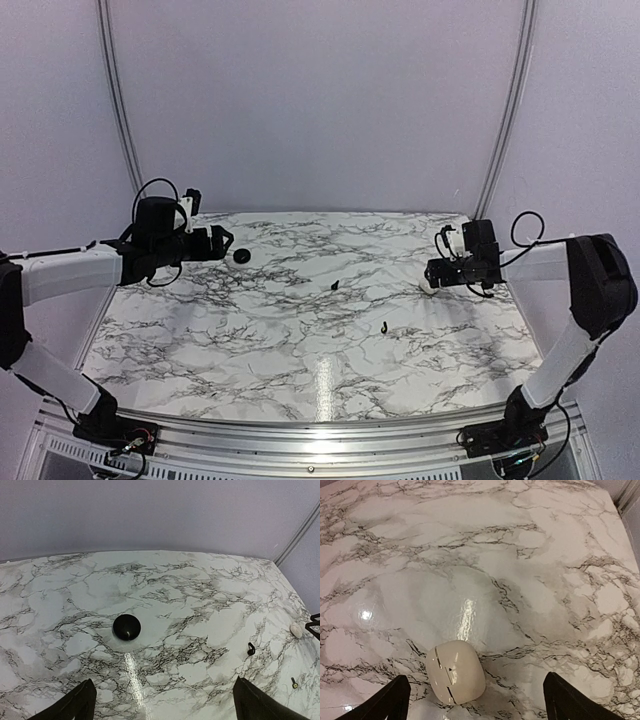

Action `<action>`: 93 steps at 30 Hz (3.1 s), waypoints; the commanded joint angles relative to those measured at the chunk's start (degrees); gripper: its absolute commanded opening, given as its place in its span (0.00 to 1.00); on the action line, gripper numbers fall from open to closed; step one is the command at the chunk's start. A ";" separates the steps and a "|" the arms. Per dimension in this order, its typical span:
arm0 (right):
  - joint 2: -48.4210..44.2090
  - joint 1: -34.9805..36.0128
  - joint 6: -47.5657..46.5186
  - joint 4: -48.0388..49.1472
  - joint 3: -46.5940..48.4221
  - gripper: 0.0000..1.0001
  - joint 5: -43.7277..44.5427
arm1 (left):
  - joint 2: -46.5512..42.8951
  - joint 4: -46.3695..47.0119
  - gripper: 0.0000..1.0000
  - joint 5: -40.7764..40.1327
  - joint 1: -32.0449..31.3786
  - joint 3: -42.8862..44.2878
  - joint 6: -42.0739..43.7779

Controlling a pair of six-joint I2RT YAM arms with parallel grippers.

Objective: Insert the wireless bluetooth earbuds into the charging case
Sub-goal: Pick up the charging case from the corner of the board, then pass from the right arm to the left

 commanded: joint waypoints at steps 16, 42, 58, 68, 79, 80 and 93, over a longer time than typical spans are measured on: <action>12.57 -0.56 -5.86 -5.30 8.65 0.78 -4.80 | 1.92 2.76 0.99 3.84 -0.31 -0.05 1.70; 7.47 10.54 -2.30 -10.50 12.87 0.36 -28.29 | -4.19 15.83 0.97 4.63 -4.57 -8.56 8.09; 6.72 24.40 6.98 -9.99 14.31 0.29 -58.54 | -4.56 21.65 0.88 23.92 -23.07 -14.57 34.86; 4.76 29.11 14.41 -4.80 10.18 0.29 -66.43 | -4.12 18.42 0.80 21.63 -29.54 -13.00 41.24; 7.42 34.88 12.33 -9.11 12.42 0.25 -70.04 | -3.46 16.23 0.70 19.77 -35.63 -11.75 43.76; 7.66 35.33 12.18 -9.31 12.58 0.25 -69.98 | -3.29 15.13 0.70 19.65 -35.94 -11.34 44.38; 10.29 38.75 14.04 -7.19 12.67 0.22 -72.02 | -0.11 6.05 0.45 17.75 -39.58 -6.93 49.26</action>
